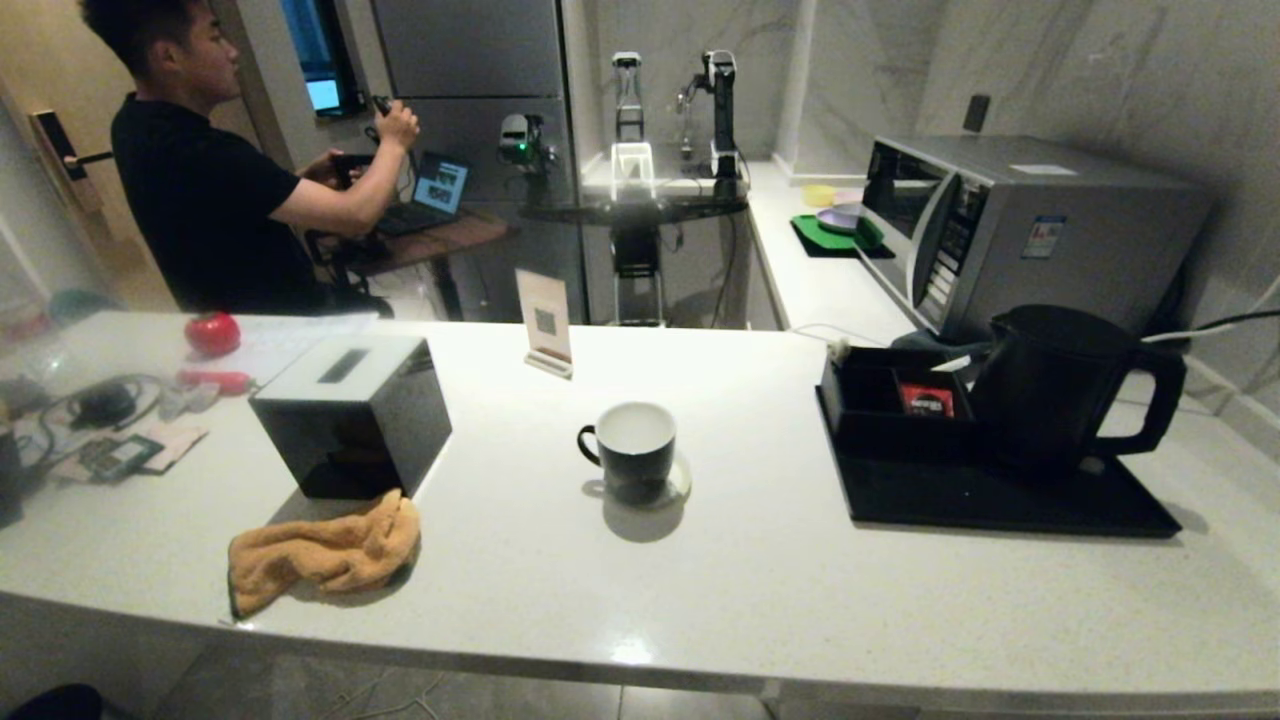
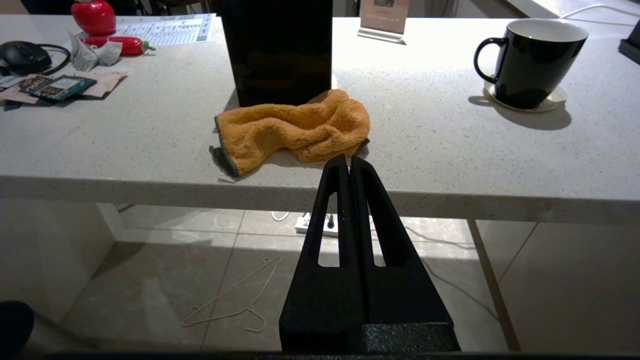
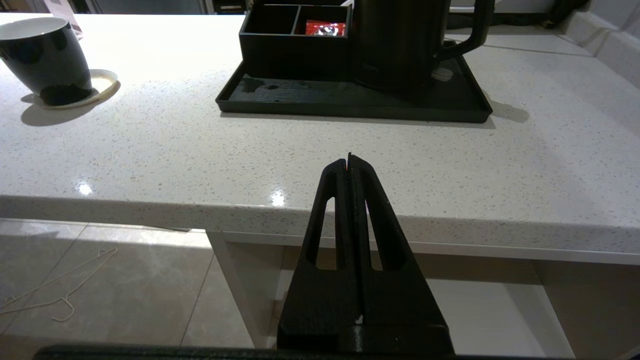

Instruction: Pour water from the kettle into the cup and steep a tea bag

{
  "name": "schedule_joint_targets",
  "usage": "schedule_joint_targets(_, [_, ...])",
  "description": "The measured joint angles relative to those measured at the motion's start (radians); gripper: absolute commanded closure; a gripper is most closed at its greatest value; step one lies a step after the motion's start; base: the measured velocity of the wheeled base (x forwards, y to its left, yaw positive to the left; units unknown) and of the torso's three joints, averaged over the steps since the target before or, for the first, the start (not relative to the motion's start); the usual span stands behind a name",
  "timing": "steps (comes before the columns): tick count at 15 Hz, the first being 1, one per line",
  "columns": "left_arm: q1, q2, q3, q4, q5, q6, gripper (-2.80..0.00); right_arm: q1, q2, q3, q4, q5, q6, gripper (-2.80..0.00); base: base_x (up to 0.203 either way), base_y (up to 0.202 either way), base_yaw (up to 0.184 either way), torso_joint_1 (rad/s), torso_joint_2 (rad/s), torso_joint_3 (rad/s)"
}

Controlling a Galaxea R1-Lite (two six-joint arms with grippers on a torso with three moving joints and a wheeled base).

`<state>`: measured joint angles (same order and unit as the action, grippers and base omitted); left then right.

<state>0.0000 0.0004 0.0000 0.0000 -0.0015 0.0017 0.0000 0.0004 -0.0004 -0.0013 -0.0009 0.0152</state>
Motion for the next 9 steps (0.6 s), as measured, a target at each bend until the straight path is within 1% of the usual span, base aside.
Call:
schedule_joint_targets(4, [0.000,0.000,0.000,0.000,0.000,0.000,0.00,0.000,0.000,0.000,0.000,-0.001,-0.006,0.00,0.000,0.000,0.000,0.000,0.00,0.000])
schedule_joint_targets(7, [0.000,0.000,0.000,0.000,0.000,0.000,0.00,-0.001,0.001,0.000,0.000,0.001,-0.050,0.00,0.000,0.000,0.000,0.000,0.00,0.000])
schedule_joint_targets(9, [0.000,0.000,0.000,0.000,0.000,0.000,0.00,-0.002,0.019,0.000,0.000,0.000,-0.055,0.00,0.000,0.000,0.000,0.000,0.00,0.000])
